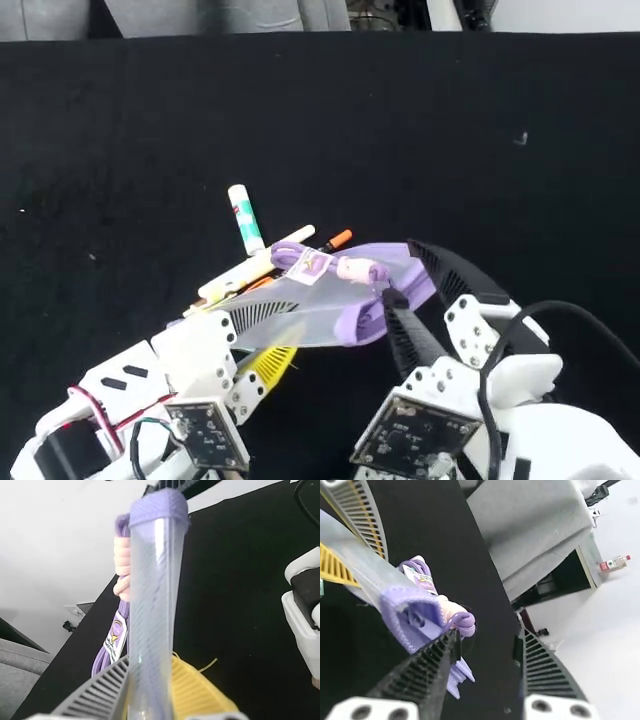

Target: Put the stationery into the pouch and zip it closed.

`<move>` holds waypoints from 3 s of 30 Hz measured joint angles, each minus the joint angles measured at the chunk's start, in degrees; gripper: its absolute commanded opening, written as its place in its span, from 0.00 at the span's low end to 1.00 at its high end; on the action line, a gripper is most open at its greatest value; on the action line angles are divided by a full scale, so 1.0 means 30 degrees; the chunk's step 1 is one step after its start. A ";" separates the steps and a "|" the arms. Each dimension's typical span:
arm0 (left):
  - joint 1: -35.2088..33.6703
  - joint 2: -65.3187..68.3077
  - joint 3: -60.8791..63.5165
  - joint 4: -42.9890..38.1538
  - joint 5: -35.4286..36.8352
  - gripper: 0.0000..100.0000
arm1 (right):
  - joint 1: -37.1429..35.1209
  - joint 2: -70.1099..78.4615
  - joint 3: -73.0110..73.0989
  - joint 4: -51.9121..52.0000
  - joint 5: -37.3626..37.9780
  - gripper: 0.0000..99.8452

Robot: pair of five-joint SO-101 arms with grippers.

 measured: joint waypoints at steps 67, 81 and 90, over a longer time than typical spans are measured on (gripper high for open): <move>-0.0029 -0.0205 0.0674 0.0850 -0.0117 0.03 | 0.0498 -0.1524 0.7062 -0.0381 0.6535 0.19; -0.0059 0.0000 0.0733 0.0879 -0.0117 0.03 | -0.3253 -0.1582 0.5538 -0.0410 0.5070 0.08; -0.0029 0.0000 0.0733 0.0879 -0.0117 0.03 | -0.4454 -0.1582 0.5919 -0.0469 0.5070 0.04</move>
